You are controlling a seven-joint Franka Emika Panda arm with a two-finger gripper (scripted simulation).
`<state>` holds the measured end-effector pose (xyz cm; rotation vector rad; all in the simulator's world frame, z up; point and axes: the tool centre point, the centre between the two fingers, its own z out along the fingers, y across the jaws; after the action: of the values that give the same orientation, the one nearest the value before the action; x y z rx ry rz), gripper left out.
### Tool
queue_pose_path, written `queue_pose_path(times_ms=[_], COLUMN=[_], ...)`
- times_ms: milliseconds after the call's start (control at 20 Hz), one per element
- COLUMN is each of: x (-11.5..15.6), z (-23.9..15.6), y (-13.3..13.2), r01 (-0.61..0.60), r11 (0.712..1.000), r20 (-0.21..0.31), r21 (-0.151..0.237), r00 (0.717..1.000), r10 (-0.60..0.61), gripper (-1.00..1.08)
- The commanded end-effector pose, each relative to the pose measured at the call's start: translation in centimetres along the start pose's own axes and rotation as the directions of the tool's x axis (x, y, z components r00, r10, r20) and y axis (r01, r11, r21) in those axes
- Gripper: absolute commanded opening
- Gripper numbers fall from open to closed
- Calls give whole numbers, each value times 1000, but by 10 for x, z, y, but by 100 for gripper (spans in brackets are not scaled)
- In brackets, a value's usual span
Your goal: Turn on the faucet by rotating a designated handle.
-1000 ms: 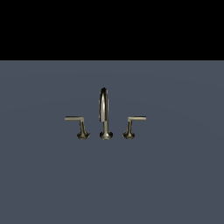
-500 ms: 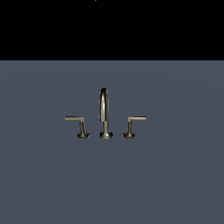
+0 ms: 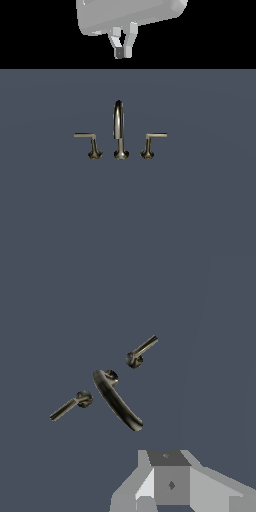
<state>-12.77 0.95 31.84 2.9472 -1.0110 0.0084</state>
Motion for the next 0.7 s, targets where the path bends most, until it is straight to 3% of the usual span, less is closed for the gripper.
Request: queue_pose_path(times_ms=[0,350,650], x=[12,45,76], z=[17,64,104], y=[-6,-16,-20], r01=[-67,-247,-395], r11=[998,969,919], r20=[2,8,13], r21=[2,5,6], r00=[998,969,919], r10=[67,247,395], gripper=[-100,-100,-100])
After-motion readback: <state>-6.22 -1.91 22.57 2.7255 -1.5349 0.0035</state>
